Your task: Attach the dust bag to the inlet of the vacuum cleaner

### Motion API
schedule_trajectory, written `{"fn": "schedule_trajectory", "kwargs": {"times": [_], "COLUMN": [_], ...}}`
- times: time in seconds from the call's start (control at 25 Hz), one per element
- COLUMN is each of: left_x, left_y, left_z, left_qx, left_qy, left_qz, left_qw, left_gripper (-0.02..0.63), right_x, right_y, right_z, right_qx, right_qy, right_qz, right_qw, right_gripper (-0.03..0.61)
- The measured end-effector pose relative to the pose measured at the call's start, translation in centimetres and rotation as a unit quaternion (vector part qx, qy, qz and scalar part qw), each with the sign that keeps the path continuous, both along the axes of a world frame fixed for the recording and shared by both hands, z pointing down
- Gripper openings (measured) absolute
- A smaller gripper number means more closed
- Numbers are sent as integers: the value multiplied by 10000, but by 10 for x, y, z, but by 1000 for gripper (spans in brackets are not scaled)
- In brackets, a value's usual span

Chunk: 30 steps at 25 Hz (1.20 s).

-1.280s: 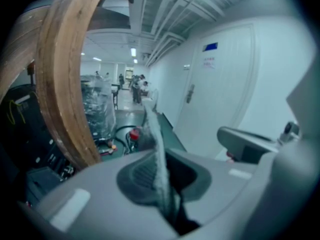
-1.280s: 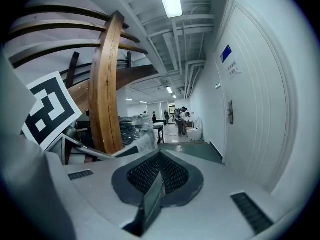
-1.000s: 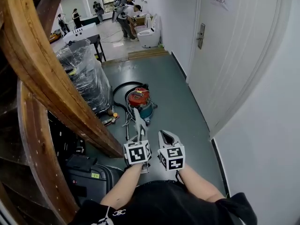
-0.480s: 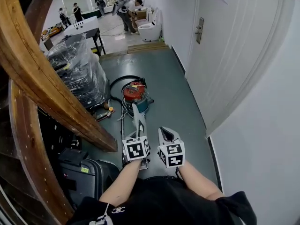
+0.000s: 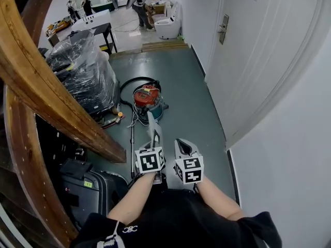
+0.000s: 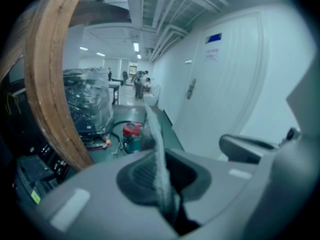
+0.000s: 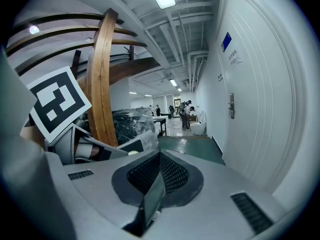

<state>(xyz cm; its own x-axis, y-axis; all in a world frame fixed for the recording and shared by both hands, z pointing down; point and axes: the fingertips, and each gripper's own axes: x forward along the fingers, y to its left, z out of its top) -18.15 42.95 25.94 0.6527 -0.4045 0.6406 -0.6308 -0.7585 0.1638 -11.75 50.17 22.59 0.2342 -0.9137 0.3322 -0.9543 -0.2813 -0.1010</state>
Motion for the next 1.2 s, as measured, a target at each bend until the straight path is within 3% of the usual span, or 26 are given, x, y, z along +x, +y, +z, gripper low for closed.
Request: {"fn": "schedule_trajectory", "kwargs": {"times": [0.48, 1.2], "left_x": [53, 103], "left_y": [-63, -246], "left_z": [5, 1], "left_qx": [-8, -214], "left_qy": [185, 177], "left_qz": [55, -214], "left_qw": [9998, 9994], "left_gripper": [26, 26], "right_x": [56, 104], "right_y": [-52, -237], "right_z": [3, -1], "right_qx": [-81, -309], "right_qy": [242, 202], "right_qz": [124, -176], "right_qw": [9996, 9992], "right_gripper": [-2, -2]}}
